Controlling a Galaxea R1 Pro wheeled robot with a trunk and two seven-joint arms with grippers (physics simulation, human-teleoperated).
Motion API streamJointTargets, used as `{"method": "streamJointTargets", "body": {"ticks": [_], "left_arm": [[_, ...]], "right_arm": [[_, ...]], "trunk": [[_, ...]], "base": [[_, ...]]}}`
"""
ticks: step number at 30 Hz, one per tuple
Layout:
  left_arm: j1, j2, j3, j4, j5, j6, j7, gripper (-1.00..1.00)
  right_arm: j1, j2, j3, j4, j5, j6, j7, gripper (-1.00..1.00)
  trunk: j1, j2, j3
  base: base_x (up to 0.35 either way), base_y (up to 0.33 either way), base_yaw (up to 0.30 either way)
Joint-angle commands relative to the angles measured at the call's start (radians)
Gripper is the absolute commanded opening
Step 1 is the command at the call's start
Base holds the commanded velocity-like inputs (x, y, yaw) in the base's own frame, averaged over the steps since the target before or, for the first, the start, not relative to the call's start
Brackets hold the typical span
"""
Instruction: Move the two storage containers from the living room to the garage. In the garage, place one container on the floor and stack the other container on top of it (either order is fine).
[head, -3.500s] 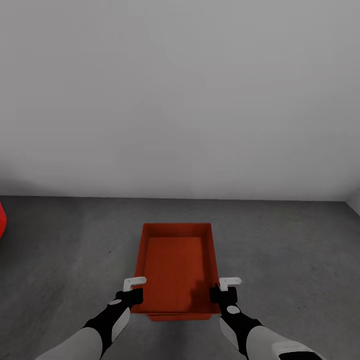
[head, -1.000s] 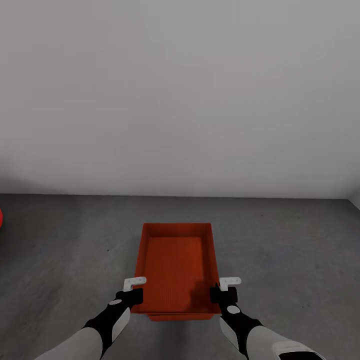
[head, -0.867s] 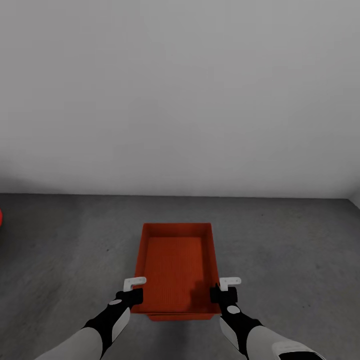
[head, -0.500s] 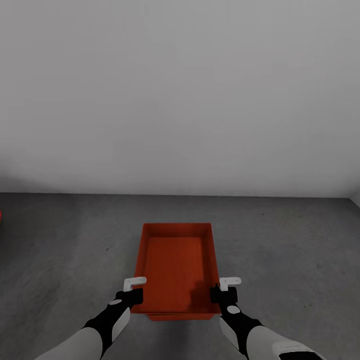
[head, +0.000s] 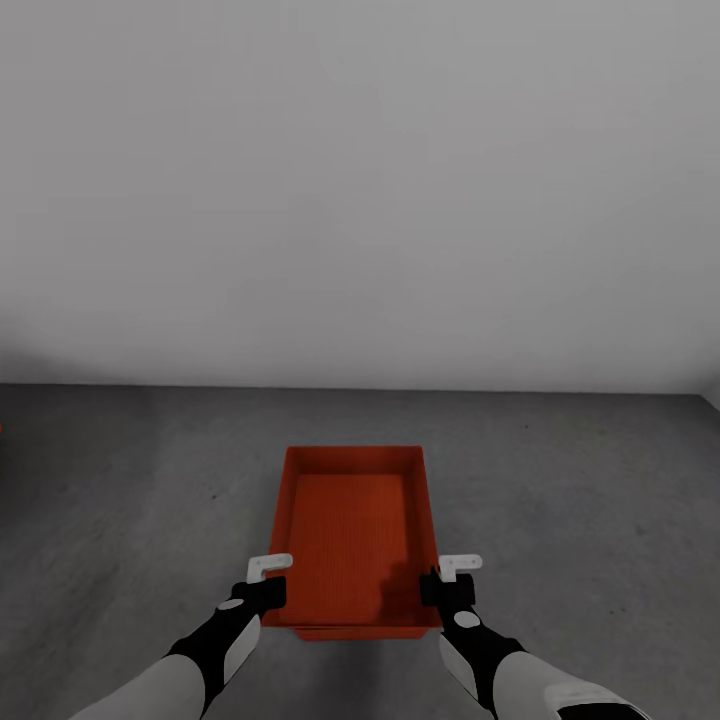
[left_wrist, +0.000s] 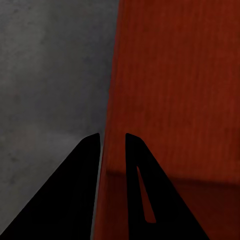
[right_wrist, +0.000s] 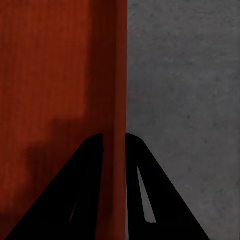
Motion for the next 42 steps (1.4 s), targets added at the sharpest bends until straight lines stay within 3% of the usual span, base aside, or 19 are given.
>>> {"method": "streamJointTargets", "body": {"ticks": [1,5,19,42], "left_arm": [[-0.001,0.002,0.015,-0.004,-0.002,-0.001,0.009,-1.0],[-0.001,0.002,0.016,-0.004,-0.002,-0.001,0.009,-1.0],[-0.001,0.002,0.016,-0.004,-0.002,-0.001,0.009,-1.0],[-0.001,0.003,0.018,-0.004,0.001,-0.002,0.009,-1.0]], "right_arm": [[0.0,0.0,-0.008,0.003,0.005,0.001,-0.006,-1.0],[0.0,0.0,-0.008,0.003,0.005,0.001,-0.006,-1.0],[0.0,0.002,-0.007,0.003,0.006,0.001,-0.006,-1.0],[0.0,-0.001,-0.007,0.003,0.006,-0.001,-0.006,-1.0]], "trunk": [[0.004,-0.008,-0.004],[0.019,-0.036,-0.016],[0.019,-0.036,-0.016],[0.107,-0.197,-0.089]], "base": [[0.0,0.0,0.0],[0.0,0.0,0.0],[0.0,0.0,0.0],[0.0,0.0,0.0]]}}
